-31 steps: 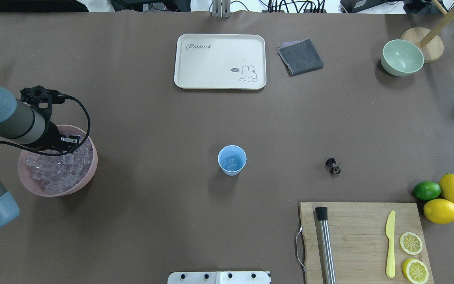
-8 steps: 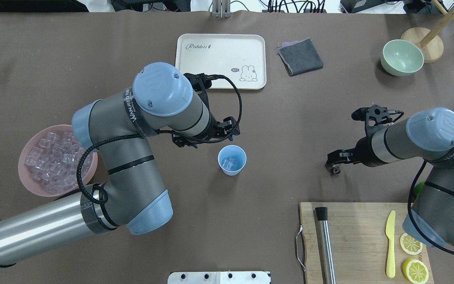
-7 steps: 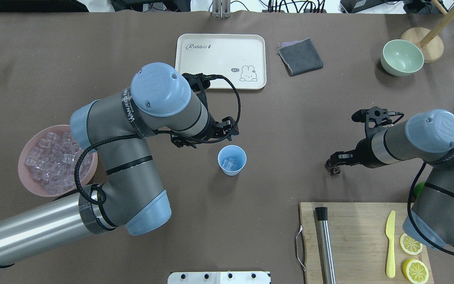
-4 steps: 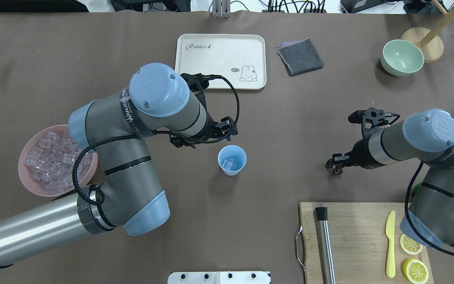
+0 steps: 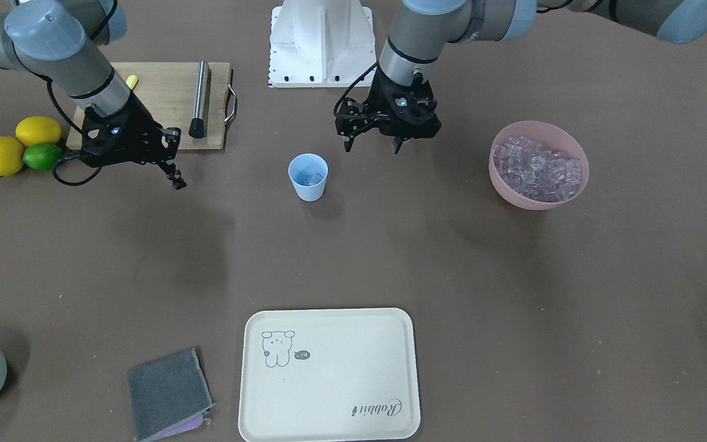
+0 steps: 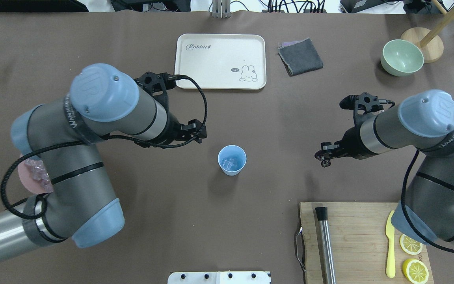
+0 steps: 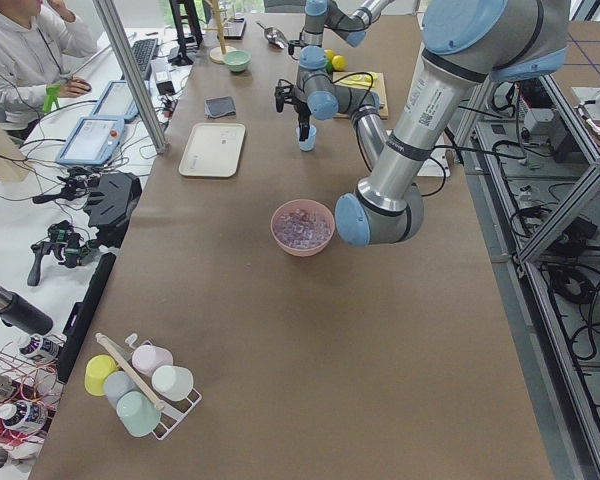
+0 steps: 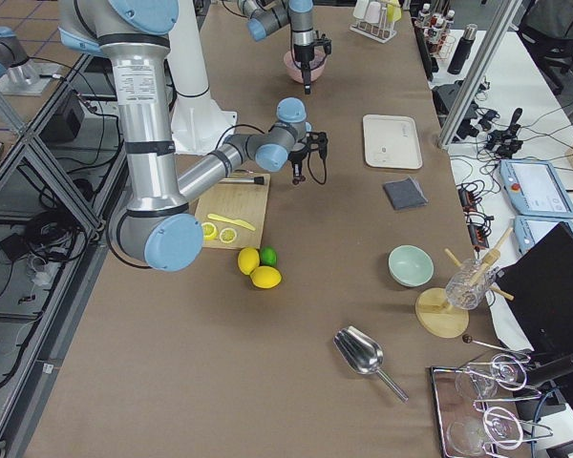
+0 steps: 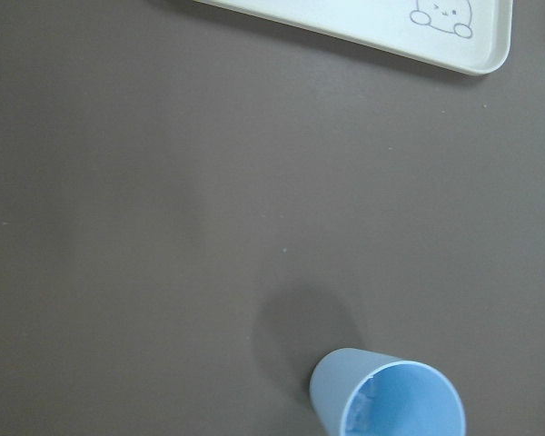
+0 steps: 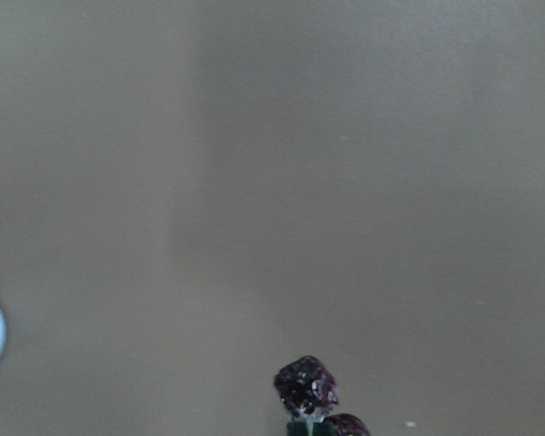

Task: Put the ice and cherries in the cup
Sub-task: 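Grasp the dark cherry with the right gripper while the left gripper withdraws, then move the cherry with the right gripper over the blue cup and release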

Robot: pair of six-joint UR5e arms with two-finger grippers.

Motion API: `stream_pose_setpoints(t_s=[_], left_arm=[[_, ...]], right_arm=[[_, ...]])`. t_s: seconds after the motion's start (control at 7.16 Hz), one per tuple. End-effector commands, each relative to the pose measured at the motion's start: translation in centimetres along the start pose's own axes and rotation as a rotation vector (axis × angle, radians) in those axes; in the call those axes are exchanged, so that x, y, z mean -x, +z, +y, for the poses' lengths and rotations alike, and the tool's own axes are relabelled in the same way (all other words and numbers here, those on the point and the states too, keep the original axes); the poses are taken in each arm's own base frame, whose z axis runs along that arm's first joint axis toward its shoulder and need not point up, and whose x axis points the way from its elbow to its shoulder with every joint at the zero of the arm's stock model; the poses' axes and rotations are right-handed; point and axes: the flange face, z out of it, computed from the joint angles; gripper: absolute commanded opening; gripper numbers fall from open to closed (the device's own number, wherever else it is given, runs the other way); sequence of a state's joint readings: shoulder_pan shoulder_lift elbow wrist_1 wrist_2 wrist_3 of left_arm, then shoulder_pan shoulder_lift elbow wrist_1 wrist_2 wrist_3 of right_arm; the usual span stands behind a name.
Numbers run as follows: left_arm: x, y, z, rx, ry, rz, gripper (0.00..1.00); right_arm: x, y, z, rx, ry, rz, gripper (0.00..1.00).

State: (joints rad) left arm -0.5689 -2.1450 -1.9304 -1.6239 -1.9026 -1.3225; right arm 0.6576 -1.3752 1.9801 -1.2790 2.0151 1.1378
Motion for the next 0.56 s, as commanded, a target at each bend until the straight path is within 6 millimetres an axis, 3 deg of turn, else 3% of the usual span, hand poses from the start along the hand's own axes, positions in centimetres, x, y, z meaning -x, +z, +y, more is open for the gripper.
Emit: stream_pose_setpoints(t_s=[0.0, 0.14, 0.42], left_arm=[[4.7, -1.4, 0.8, -0.002, 0.045, -0.026, 0.95], [6.2, -1.2, 0.8, 0.000, 0.052, -0.043, 0.95], [7.6, -0.1, 0.8, 0.012, 0.120, -0.074, 0.95]], right_arm=[[10.7, -3.5, -0.6, -0.009, 0.111, -0.056, 0.00], [14.3, -3.3, 1.0, -0.036, 0.137, -0.078, 0.00], [19.3, -2.1, 3.4, -0.066, 0.120, -0.042, 0.00]])
